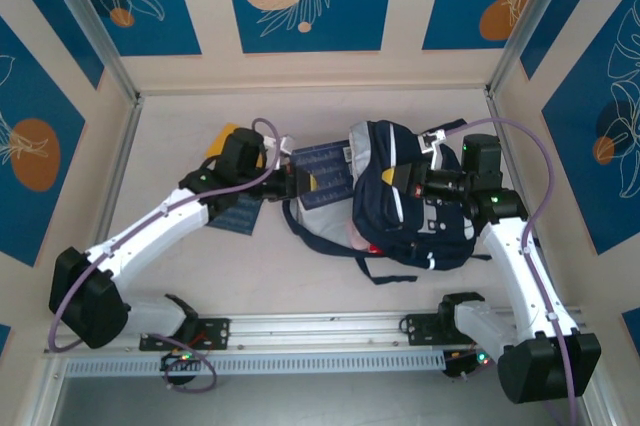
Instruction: Pack the student bag
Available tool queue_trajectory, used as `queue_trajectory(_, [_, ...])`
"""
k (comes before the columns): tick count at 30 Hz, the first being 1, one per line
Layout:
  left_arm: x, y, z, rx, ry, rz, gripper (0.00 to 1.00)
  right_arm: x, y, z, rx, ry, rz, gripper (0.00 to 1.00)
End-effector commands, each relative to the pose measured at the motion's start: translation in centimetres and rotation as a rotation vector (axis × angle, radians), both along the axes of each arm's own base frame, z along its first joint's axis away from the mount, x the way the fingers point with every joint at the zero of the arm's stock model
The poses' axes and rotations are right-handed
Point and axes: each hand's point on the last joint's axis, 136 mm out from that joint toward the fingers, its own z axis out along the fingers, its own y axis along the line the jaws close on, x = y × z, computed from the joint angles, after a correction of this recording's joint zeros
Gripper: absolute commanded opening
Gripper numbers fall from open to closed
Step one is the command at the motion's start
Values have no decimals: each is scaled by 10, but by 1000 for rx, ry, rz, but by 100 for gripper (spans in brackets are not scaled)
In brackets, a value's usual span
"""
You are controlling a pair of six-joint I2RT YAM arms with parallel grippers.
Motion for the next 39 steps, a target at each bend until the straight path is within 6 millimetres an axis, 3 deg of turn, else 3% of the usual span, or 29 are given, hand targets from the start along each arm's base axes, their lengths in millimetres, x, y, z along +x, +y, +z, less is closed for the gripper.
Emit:
queue_trajectory(1, [-12, -13, -12, -58, 71, -86, 0, -18, 13, 52, 108, -188, 135, 0])
queue_trajectory(5, [-12, -37, 0, -192, 93, -135, 0, -18, 12, 51, 104, -188, 132, 0])
queue_trajectory(10, [-21, -68, 16, -237, 76, -218, 0, -16, 12, 45, 102, -179, 124, 0])
queue_trajectory(15, [-17, -89, 17, -293, 106, -240, 0, -14, 11, 45, 101, -175, 119, 0])
queue_trajectory(21, [-5, -122, -13, -286, 170, -242, 0, -13, 12, 45, 114, -168, 122, 0])
queue_trajectory(30, [26, -190, -63, -280, 261, -233, 0, -11, 12, 43, 118, -156, 114, 0])
queue_trajectory(31, [27, -195, -68, -256, 266, -234, 2, -10, 11, 42, 116, -154, 110, 0])
queue_trajectory(34, [30, -202, -86, -184, 285, -223, 36, -7, 9, 38, 97, -151, 82, 0])
queue_trajectory(36, [30, -200, -90, -163, 288, -220, 52, -5, 6, 35, 79, -150, 60, 0])
queue_trajectory(39, [25, -186, -89, -102, 265, -216, 66, -2, 2, 30, 43, -153, 19, 0])
